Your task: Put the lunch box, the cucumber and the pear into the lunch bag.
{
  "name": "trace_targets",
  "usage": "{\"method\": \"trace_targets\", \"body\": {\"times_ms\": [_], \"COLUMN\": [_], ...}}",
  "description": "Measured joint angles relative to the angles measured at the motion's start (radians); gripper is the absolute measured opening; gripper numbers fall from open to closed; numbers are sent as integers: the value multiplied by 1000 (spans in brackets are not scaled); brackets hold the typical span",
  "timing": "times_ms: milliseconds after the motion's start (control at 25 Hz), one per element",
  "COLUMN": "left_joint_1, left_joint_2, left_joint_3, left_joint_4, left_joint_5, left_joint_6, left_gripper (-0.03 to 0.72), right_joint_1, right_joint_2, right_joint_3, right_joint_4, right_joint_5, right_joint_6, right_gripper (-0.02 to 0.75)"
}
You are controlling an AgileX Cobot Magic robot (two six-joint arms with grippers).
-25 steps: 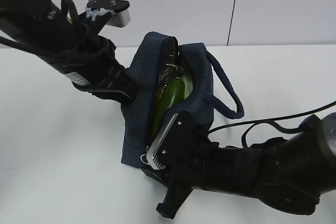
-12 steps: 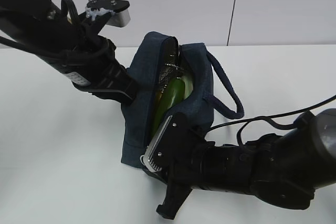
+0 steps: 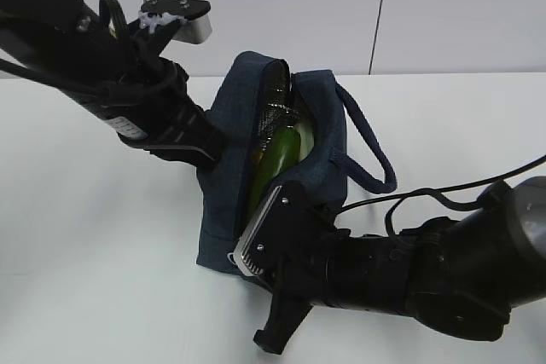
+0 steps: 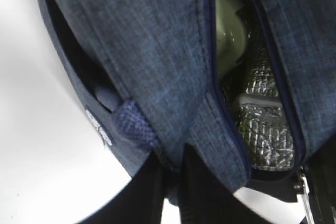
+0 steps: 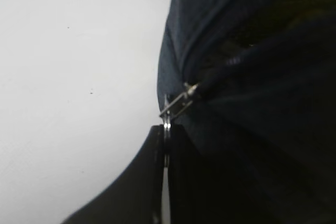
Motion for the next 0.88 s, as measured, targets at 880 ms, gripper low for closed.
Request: {"method": "trace_targets", "body": {"times_ms": [880], "left_joint_1": [0], "left_joint_2": [4], "left_joint_3": [7], "left_joint_4": [-3], "left_joint_5": [-12], "left_joint_6": [0], "left_gripper": [3], "right_joint_1": [0], "right_joint_2": [-140], "right_joint_3": [54], "right_joint_4": [-143], "right_joint_5": [7], "right_joint_6": [200], "right_gripper": [0]}}
